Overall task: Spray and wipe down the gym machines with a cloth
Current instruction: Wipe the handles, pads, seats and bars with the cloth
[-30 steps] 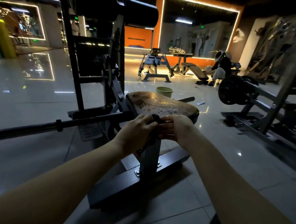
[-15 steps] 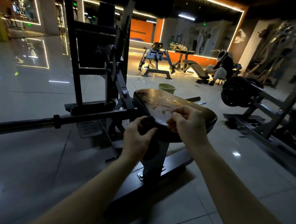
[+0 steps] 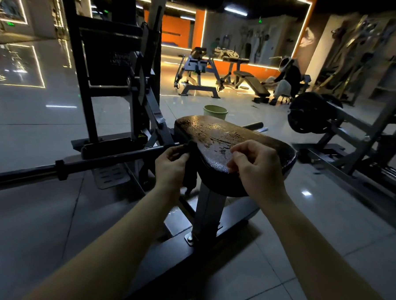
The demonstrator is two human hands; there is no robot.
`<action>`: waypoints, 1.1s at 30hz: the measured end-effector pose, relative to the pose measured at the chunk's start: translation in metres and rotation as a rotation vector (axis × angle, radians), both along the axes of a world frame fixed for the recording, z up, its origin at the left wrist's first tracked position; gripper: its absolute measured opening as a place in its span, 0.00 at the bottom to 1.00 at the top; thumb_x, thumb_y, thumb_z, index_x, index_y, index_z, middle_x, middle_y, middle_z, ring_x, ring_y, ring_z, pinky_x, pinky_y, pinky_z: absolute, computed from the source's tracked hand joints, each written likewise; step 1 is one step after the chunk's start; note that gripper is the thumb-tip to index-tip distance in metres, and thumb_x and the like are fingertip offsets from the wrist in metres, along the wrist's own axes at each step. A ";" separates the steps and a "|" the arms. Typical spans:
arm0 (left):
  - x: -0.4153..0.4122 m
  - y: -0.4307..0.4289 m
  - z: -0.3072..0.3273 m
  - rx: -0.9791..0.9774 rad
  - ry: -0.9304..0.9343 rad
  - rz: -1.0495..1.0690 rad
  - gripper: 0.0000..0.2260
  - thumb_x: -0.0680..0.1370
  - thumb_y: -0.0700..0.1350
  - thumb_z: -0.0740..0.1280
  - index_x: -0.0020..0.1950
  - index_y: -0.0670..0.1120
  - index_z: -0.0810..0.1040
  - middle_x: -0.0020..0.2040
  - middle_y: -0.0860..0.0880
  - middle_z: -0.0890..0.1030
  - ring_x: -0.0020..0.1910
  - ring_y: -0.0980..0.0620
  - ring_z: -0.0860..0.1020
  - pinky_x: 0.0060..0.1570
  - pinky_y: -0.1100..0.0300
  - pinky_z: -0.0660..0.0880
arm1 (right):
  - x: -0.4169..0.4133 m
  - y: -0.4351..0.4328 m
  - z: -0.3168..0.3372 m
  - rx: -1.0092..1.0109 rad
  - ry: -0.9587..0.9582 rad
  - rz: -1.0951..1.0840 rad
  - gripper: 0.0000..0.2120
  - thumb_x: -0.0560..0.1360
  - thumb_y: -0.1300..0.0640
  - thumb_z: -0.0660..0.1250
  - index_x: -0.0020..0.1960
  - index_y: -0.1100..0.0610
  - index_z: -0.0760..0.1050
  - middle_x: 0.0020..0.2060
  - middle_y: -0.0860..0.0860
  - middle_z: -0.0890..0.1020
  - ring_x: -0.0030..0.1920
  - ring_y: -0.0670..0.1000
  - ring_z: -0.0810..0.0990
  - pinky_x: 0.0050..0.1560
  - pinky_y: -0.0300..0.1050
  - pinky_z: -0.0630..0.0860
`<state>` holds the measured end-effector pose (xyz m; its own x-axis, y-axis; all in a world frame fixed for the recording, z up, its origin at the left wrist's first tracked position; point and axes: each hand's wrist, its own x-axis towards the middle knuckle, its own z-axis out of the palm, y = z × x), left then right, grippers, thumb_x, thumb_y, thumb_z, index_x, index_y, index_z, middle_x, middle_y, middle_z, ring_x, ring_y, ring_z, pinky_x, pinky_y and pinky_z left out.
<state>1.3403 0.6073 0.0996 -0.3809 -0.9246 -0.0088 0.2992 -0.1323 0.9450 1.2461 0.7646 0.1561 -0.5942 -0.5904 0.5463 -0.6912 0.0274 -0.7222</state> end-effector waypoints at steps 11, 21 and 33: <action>0.023 0.044 -0.004 -0.062 -0.051 -0.134 0.05 0.80 0.35 0.68 0.51 0.45 0.80 0.48 0.44 0.82 0.48 0.49 0.83 0.45 0.58 0.82 | 0.000 -0.031 0.000 -0.157 0.156 -0.156 0.08 0.80 0.62 0.65 0.49 0.52 0.81 0.37 0.49 0.84 0.38 0.47 0.84 0.39 0.53 0.84; -0.032 -0.079 0.022 0.059 -0.043 0.016 0.05 0.76 0.36 0.74 0.46 0.45 0.81 0.46 0.41 0.84 0.41 0.44 0.83 0.42 0.55 0.83 | 0.000 -0.044 -0.012 0.028 0.410 -0.110 0.05 0.79 0.56 0.68 0.50 0.53 0.82 0.40 0.44 0.85 0.38 0.45 0.84 0.39 0.51 0.83; -0.010 -0.050 0.002 0.139 0.017 -0.214 0.14 0.78 0.55 0.72 0.57 0.47 0.83 0.51 0.44 0.86 0.51 0.43 0.86 0.52 0.45 0.83 | 0.005 -0.059 -0.012 0.302 0.463 -0.223 0.07 0.77 0.50 0.70 0.48 0.53 0.82 0.44 0.46 0.82 0.46 0.51 0.79 0.51 0.48 0.77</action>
<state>1.3298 0.5577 0.1019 -0.5693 -0.8131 -0.1215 0.2665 -0.3223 0.9084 1.2508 0.7058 0.1442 -0.4621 -0.6482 0.6052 -0.8861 0.3657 -0.2849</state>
